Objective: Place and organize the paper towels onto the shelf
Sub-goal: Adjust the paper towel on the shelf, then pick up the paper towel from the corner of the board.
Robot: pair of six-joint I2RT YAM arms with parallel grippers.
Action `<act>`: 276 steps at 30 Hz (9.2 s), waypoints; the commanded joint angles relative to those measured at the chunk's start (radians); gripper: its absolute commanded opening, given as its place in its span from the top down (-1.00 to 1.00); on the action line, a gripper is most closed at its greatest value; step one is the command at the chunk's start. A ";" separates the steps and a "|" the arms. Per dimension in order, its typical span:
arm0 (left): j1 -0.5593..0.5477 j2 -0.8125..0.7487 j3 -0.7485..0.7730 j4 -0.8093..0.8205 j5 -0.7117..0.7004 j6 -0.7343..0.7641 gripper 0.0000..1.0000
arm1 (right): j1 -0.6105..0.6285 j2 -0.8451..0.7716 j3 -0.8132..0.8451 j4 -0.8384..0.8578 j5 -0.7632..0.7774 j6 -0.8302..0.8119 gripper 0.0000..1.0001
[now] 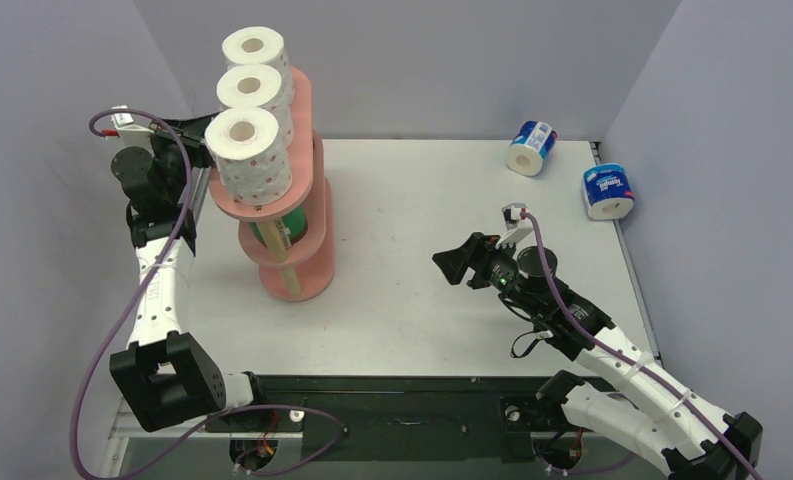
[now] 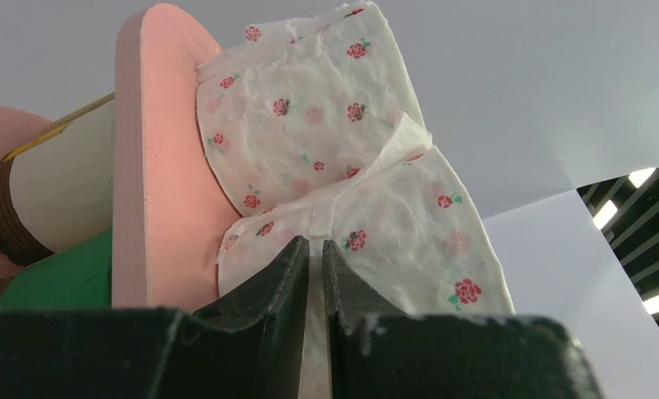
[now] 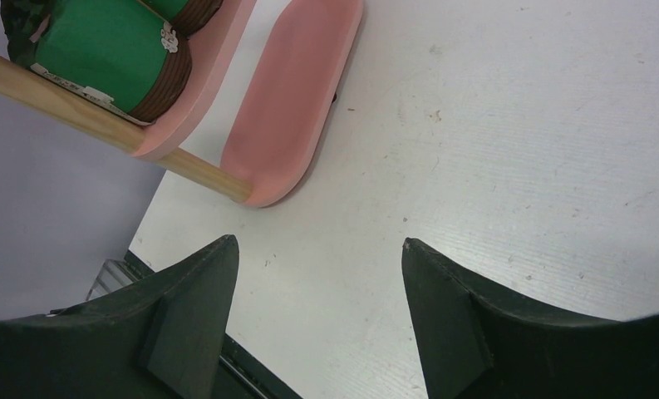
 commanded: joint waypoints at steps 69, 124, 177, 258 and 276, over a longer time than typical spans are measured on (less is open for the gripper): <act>-0.528 -0.699 0.058 -0.870 -0.587 1.030 -0.93 | 0.020 -0.043 -0.055 0.013 0.120 -0.007 -0.33; -0.551 -0.580 -0.083 -0.607 -0.681 1.092 -0.93 | 0.040 0.256 0.273 0.285 0.013 0.054 -0.33; -0.551 -0.638 -0.201 -0.536 -0.713 1.016 -0.93 | 0.062 1.293 1.292 0.755 -0.177 0.514 0.30; -0.551 -0.755 0.198 -0.767 -0.886 1.048 -0.93 | -0.014 0.680 0.662 0.619 -0.171 0.369 -0.66; -0.648 -0.274 0.560 -0.579 -0.304 0.888 -0.93 | -0.021 0.040 0.027 0.197 0.217 0.026 -0.73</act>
